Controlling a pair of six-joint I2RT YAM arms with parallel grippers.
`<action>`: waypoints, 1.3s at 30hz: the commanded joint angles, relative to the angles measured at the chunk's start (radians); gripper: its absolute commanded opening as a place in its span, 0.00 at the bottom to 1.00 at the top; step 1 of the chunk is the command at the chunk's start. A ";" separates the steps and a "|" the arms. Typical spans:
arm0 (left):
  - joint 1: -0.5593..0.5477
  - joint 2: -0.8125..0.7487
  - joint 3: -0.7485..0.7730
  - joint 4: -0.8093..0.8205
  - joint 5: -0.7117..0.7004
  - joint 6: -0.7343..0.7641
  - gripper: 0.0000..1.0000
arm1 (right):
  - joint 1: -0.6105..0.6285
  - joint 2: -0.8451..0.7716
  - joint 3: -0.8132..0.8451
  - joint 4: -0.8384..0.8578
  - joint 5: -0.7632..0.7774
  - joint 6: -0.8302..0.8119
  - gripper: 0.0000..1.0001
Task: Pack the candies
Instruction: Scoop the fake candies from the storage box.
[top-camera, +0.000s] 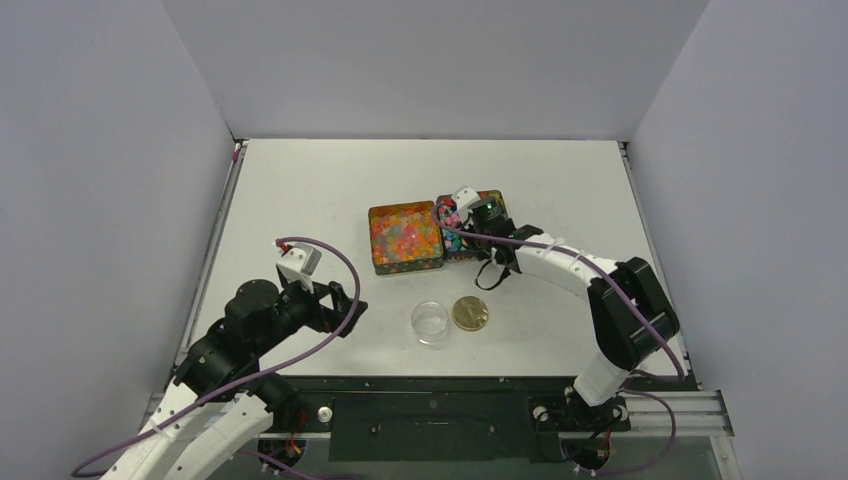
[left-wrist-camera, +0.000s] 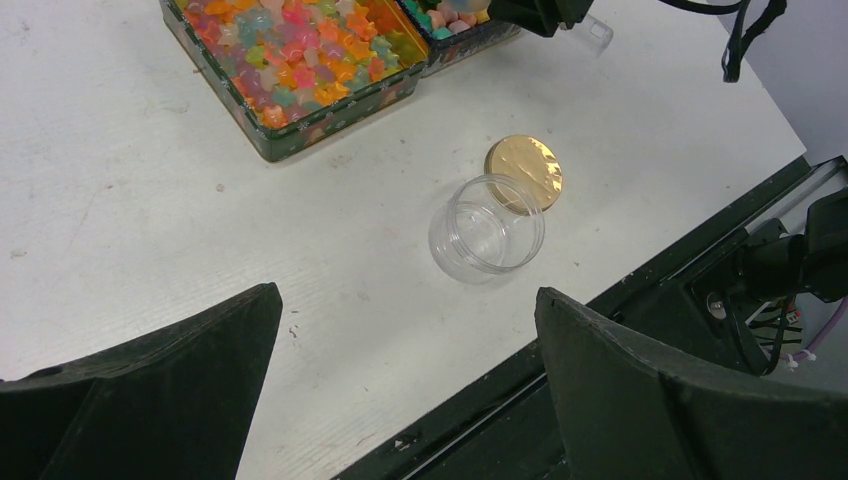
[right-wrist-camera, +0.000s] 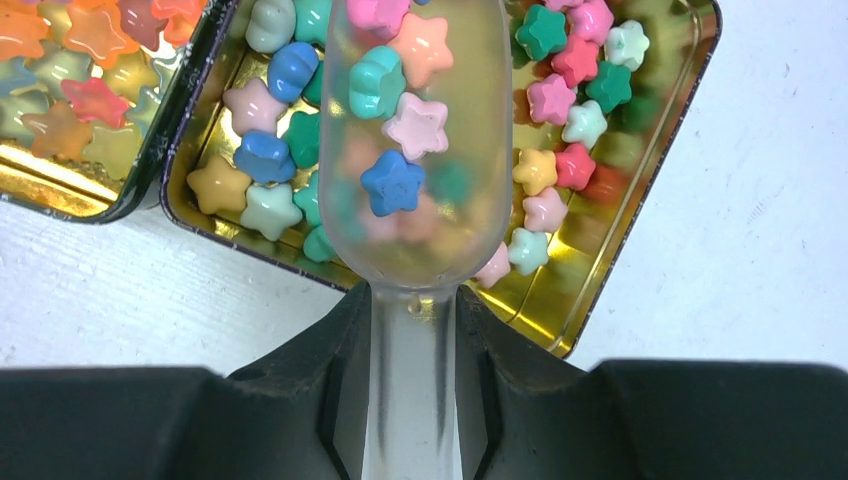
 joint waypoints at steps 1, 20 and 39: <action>0.007 0.004 0.004 0.053 0.006 0.010 0.96 | 0.004 -0.092 -0.026 0.072 0.015 0.019 0.00; 0.013 0.005 0.003 0.056 0.015 0.011 0.96 | 0.222 -0.459 -0.204 -0.002 0.127 0.133 0.00; 0.030 0.013 0.004 0.058 0.033 0.011 0.96 | 0.545 -0.657 -0.185 -0.351 0.295 0.414 0.00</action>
